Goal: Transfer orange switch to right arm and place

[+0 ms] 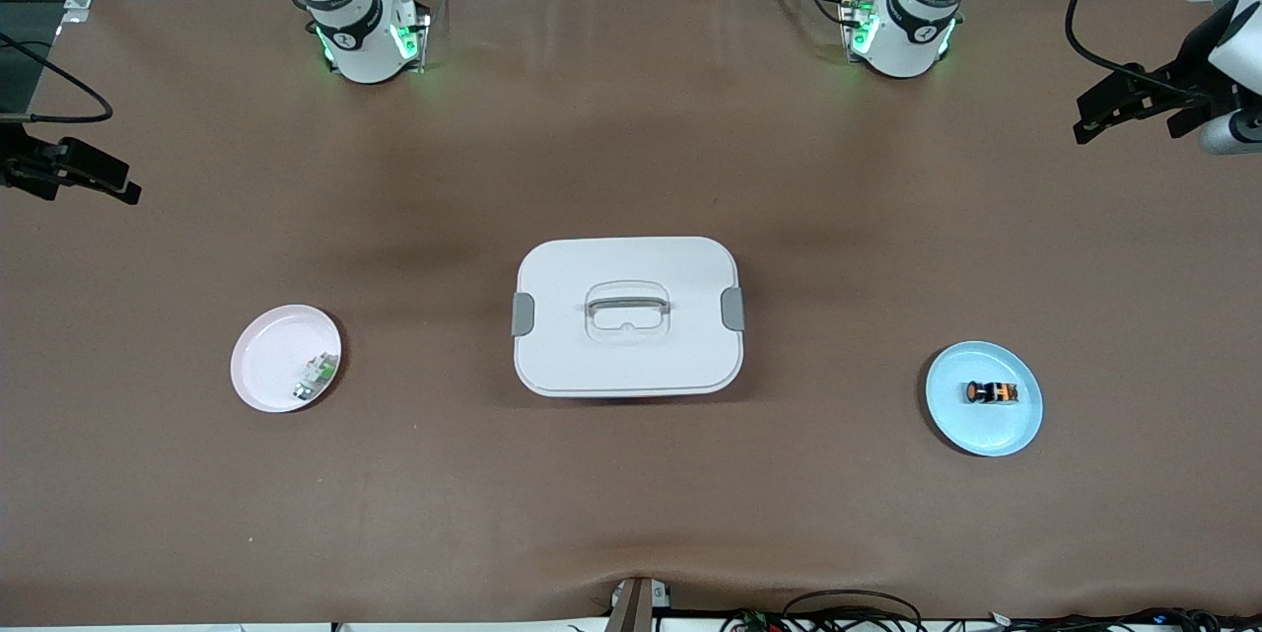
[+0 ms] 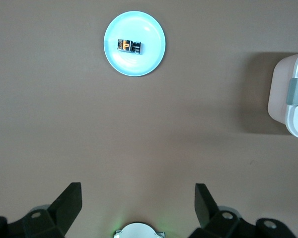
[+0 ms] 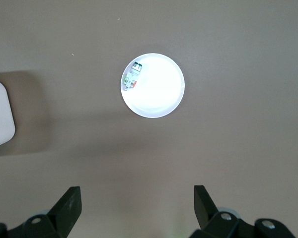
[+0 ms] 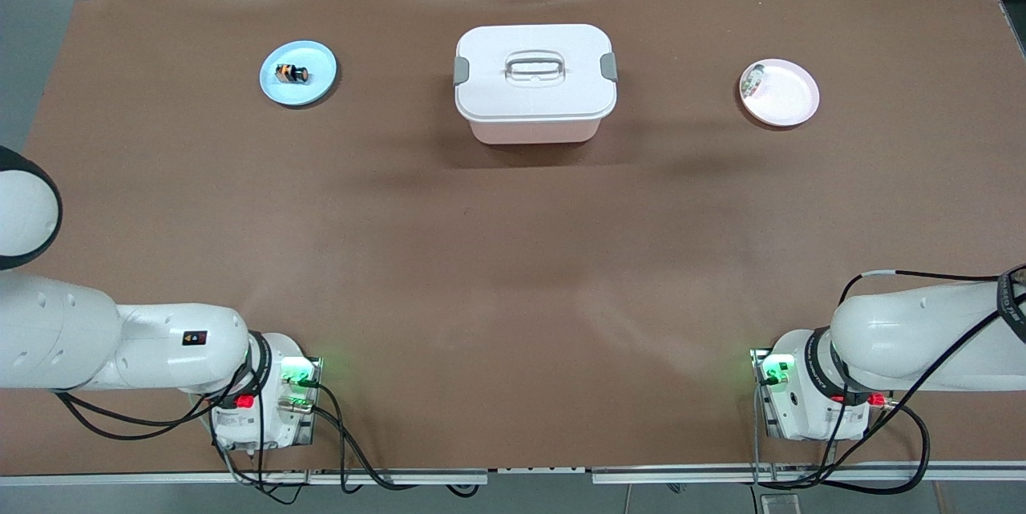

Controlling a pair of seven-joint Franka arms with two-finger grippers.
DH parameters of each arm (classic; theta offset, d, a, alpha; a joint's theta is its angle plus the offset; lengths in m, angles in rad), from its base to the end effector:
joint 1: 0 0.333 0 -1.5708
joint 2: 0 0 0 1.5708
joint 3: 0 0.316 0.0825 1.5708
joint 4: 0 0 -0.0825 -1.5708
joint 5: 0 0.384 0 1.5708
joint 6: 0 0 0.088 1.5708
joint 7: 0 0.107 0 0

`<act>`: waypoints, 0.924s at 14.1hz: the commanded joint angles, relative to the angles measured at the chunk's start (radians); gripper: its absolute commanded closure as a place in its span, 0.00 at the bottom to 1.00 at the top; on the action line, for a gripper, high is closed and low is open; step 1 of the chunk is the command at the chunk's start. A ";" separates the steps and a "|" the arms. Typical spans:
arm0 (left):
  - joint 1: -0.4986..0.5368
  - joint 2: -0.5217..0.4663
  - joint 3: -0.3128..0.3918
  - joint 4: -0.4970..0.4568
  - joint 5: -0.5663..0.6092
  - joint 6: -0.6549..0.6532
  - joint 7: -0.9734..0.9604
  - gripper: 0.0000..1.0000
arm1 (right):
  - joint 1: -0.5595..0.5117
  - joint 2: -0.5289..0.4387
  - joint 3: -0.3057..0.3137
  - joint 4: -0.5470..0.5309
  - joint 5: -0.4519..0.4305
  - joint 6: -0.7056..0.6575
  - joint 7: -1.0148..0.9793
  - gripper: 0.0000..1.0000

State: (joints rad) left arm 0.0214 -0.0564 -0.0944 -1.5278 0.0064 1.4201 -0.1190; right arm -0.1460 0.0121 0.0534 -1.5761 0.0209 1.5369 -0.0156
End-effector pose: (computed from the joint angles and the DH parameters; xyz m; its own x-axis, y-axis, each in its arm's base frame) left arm 0.5195 -0.0389 0.6618 0.9976 0.0474 -0.0498 0.0466 -0.9988 -0.0177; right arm 0.5519 -0.0491 0.6124 0.9958 -0.0761 -0.0509 -0.0773 -0.9968 -0.0223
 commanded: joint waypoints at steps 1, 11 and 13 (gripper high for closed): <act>0.005 0.007 0.002 0.034 0.003 -0.016 0.001 0.00 | -0.006 0.014 0.006 0.027 -0.001 -0.015 -0.011 0.00; 0.009 0.006 0.035 0.044 0.017 -0.020 0.007 0.00 | 0.002 0.023 0.008 0.027 0.001 -0.012 -0.009 0.00; 0.006 0.007 0.035 0.043 0.018 -0.020 0.006 0.00 | 0.000 0.023 0.008 0.030 0.001 -0.011 -0.007 0.00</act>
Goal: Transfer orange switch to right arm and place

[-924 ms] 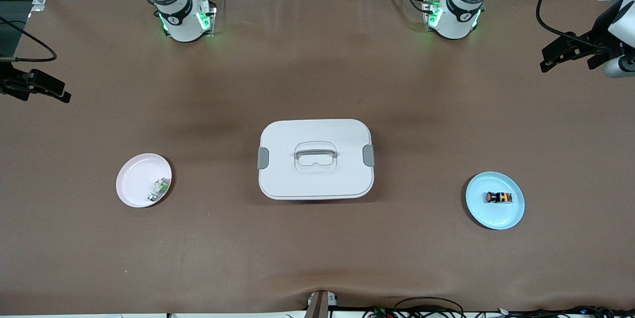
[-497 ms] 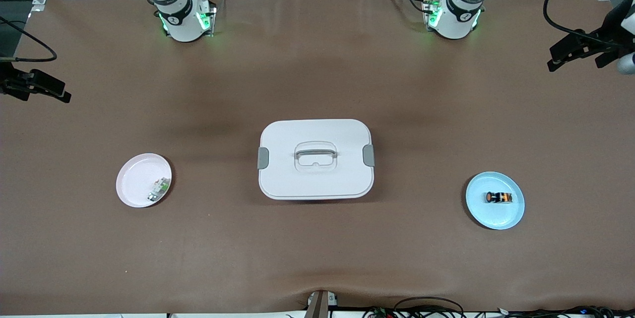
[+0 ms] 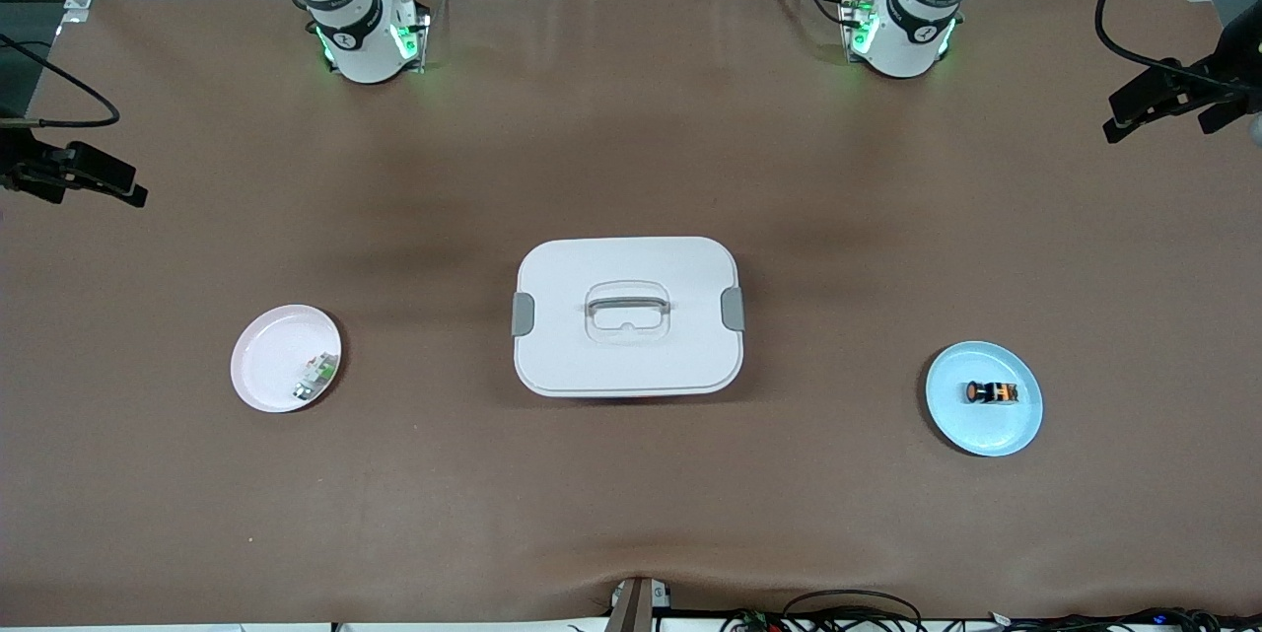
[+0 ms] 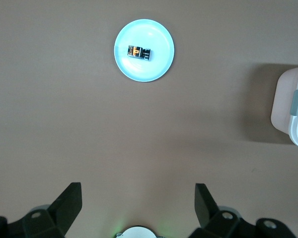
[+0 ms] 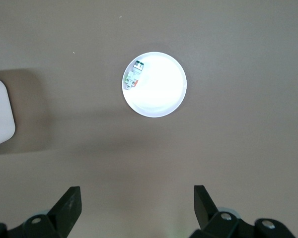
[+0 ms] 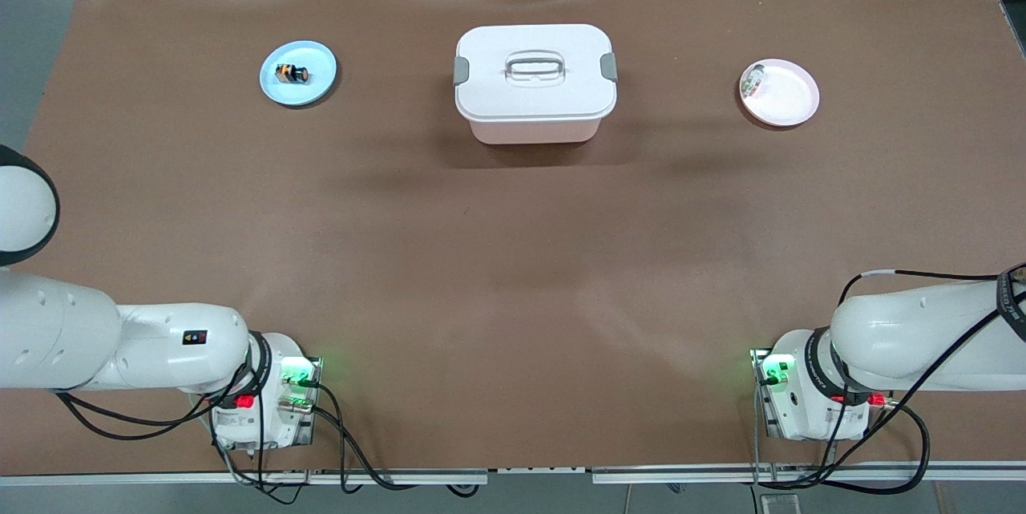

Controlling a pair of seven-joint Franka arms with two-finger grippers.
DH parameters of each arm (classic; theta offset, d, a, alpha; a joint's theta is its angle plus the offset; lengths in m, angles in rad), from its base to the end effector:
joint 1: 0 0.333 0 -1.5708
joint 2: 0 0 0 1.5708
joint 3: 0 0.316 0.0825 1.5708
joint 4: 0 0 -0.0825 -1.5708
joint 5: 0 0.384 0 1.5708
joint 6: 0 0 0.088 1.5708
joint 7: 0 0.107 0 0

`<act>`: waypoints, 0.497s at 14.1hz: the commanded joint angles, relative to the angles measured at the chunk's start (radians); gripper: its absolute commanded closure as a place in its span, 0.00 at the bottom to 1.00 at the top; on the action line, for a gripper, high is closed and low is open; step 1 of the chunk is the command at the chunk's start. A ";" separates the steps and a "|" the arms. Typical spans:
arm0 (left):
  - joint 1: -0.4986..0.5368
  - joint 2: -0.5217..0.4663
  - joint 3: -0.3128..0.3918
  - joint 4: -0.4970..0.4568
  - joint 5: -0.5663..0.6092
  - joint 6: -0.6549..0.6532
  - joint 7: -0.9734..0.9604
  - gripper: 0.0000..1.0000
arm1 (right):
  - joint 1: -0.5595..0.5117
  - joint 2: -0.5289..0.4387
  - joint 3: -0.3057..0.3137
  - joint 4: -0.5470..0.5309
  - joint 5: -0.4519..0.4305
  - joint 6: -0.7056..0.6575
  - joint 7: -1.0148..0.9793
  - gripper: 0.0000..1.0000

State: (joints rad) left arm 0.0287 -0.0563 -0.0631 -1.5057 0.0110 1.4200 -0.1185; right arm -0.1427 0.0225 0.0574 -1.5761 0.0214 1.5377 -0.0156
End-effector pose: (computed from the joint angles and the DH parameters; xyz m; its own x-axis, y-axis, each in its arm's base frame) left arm 0.5203 -0.0177 0.6719 0.9959 0.0859 -0.0276 0.0854 -0.9962 -0.0179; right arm 0.5552 -0.0455 0.6067 0.9958 -0.0687 -0.0605 -0.0703 -0.9972 -0.0236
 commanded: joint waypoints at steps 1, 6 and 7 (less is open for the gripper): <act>-0.001 0.006 0.003 0.016 0.014 -0.021 0.005 0.00 | -0.003 0.013 0.004 0.039 0.002 -0.011 -0.009 0.00; -0.004 0.009 0.000 0.009 0.014 -0.023 0.008 0.00 | -0.005 0.014 0.004 0.044 0.002 -0.008 -0.003 0.00; -0.006 0.019 -0.003 0.009 0.014 -0.023 0.011 0.00 | -0.005 0.014 0.004 0.044 0.002 -0.008 -0.003 0.00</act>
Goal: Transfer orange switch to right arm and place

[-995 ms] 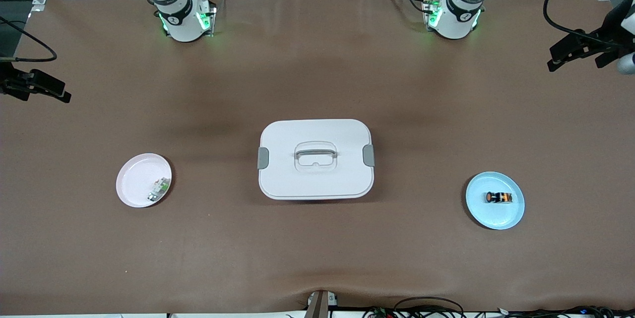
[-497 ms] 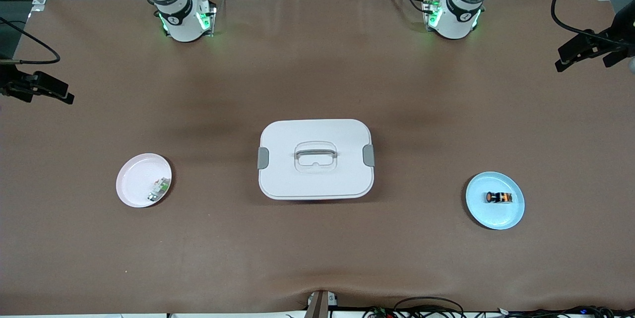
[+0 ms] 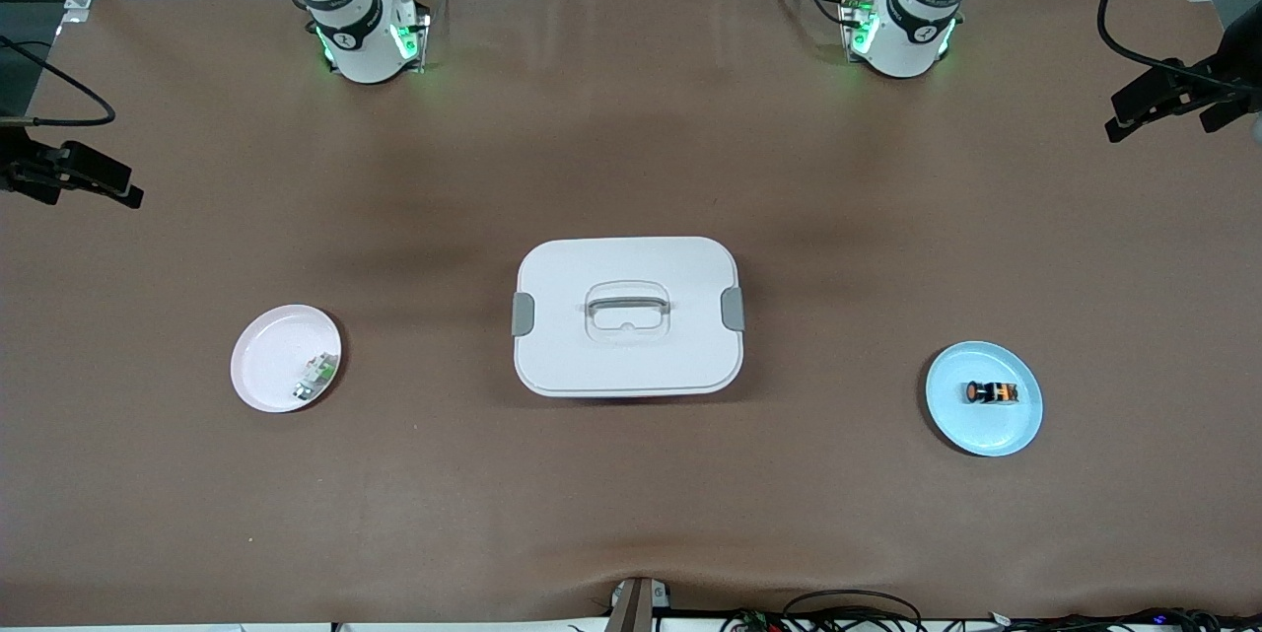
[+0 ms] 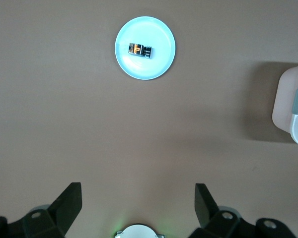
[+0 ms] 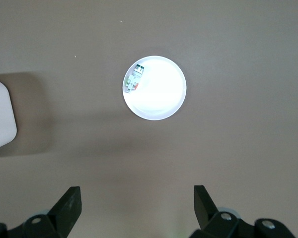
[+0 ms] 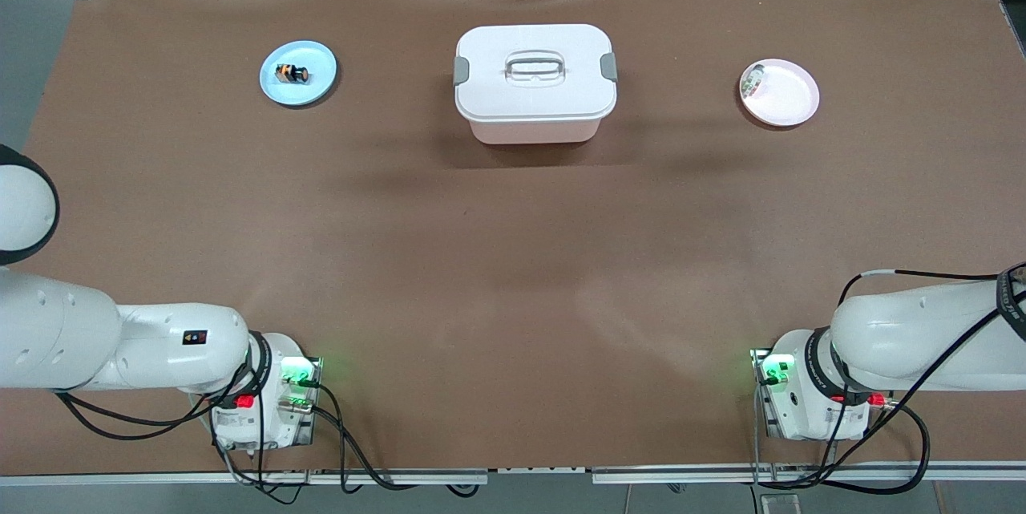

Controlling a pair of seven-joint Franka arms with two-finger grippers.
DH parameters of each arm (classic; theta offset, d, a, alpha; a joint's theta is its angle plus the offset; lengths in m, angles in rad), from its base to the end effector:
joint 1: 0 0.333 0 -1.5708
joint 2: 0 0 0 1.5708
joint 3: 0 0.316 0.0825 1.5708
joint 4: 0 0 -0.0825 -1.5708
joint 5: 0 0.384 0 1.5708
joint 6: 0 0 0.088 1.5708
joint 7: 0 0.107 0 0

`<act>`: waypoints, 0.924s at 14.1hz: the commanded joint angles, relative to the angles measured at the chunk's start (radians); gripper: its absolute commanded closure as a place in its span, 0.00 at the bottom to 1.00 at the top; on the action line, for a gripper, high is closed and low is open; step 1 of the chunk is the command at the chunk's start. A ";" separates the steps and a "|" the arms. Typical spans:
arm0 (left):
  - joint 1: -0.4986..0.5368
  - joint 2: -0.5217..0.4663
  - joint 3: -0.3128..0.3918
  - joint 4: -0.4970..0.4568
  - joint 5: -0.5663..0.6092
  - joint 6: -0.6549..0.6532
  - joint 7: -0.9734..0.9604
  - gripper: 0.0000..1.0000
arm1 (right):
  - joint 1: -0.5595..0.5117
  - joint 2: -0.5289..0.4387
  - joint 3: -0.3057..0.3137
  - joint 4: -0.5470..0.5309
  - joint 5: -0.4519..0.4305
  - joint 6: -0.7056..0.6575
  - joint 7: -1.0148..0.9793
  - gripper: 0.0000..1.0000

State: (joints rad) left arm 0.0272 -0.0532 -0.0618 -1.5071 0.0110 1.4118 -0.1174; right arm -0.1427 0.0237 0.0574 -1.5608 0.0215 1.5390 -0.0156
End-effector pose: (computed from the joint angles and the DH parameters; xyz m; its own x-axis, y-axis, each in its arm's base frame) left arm 0.5205 -0.0178 0.6690 0.9956 0.0847 -0.0402 0.0840 -0.9963 -0.0191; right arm 0.5562 -0.0456 0.6133 0.9966 -0.0688 -0.0451 -0.0699 -0.9973 -0.0236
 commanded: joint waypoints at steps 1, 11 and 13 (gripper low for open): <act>-0.007 0.018 -0.006 0.010 0.012 -0.013 0.010 0.00 | -0.003 0.013 0.004 0.028 0.002 -0.010 -0.003 0.00; -0.038 0.035 -0.038 0.016 0.010 -0.005 0.010 0.00 | 0.017 0.033 0.004 0.028 0.002 -0.008 -0.001 0.00; -0.041 0.035 -0.039 0.019 0.003 -0.005 0.009 0.00 | 0.018 0.033 0.004 0.034 0.002 -0.008 0.000 0.00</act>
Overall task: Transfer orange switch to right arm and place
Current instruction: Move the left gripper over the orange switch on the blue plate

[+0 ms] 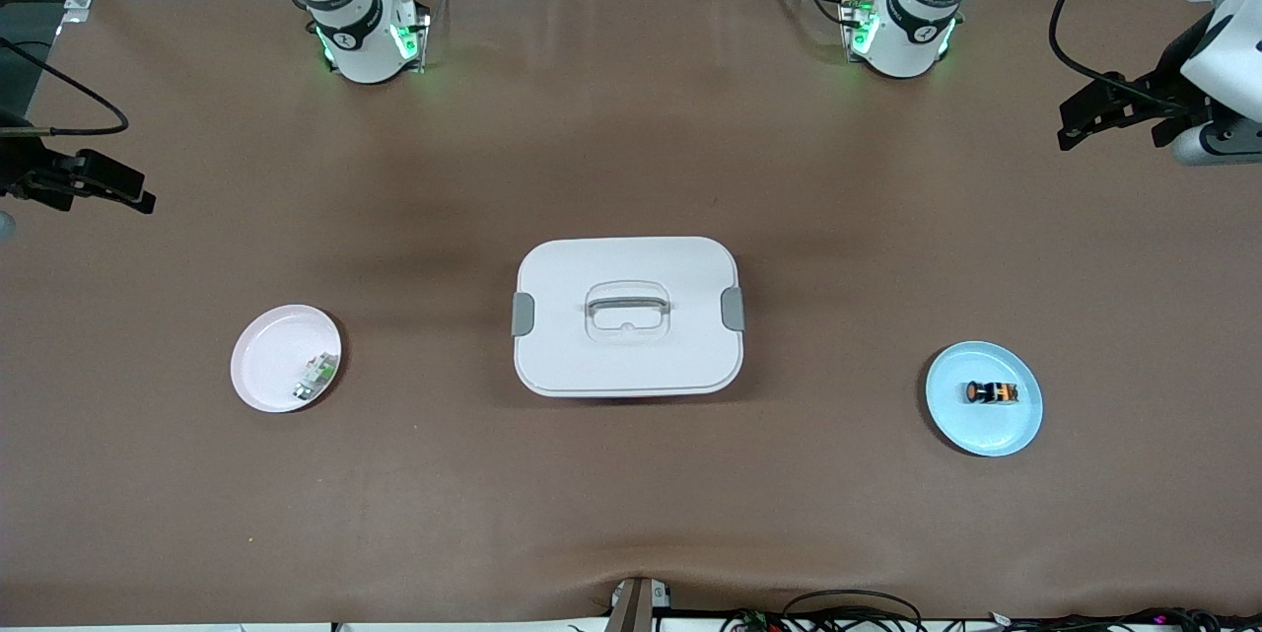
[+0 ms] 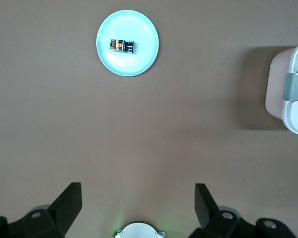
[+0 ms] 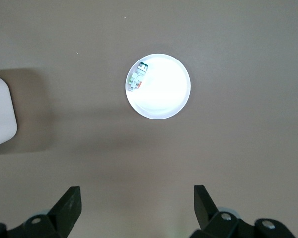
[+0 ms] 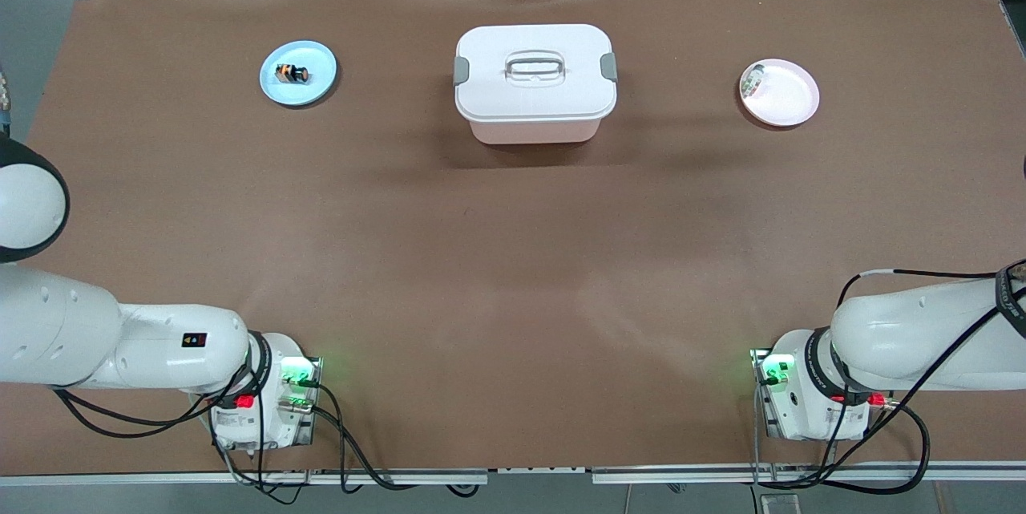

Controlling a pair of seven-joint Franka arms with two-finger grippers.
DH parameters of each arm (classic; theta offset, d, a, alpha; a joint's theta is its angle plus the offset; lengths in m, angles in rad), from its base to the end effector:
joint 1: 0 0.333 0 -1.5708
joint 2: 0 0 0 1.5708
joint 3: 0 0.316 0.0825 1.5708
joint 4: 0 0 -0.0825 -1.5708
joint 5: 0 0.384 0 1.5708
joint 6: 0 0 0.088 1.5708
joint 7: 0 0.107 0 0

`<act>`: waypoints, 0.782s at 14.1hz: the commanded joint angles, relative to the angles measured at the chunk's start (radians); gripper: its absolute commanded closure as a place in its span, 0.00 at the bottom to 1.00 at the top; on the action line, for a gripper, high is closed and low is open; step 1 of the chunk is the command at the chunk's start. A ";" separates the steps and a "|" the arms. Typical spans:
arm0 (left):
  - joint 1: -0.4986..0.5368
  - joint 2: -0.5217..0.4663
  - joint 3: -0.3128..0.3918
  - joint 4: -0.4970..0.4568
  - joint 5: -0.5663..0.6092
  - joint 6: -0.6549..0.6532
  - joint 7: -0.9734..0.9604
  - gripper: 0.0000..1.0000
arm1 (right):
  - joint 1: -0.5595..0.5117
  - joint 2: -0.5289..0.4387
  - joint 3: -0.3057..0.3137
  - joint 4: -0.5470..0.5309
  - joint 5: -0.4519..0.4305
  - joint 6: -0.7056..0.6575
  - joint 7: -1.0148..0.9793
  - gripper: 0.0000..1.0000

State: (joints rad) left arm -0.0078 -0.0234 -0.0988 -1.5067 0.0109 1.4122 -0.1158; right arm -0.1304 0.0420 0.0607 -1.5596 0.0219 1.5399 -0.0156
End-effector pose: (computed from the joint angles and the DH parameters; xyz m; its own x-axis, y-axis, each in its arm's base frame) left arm 0.5277 -0.0559 0.6536 0.9975 0.0114 -0.0691 0.0099 -0.9997 -0.0213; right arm 0.5620 -0.0375 0.6037 0.9967 -0.0532 -0.0612 -0.0548 -0.9982 -0.0254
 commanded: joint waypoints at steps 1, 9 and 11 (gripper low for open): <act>-0.008 0.010 -0.002 0.020 -0.005 -0.004 -0.001 0.00 | 0.006 0.016 0.001 0.041 0.001 -0.009 0.000 0.00; -0.090 0.149 -0.016 0.111 -0.025 0.005 -0.010 0.00 | 0.006 0.016 0.001 0.041 0.000 -0.011 0.000 0.00; -0.092 0.151 -0.016 0.109 -0.028 0.013 -0.015 0.00 | 0.006 0.016 0.001 0.041 0.001 -0.011 0.000 0.00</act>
State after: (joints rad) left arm -0.0990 0.1123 -0.1120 -1.4320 -0.0010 1.4300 -0.1198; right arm -0.1285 0.0428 0.0613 -1.5480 0.0219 1.5407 -0.0155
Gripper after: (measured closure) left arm 0.000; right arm 0.000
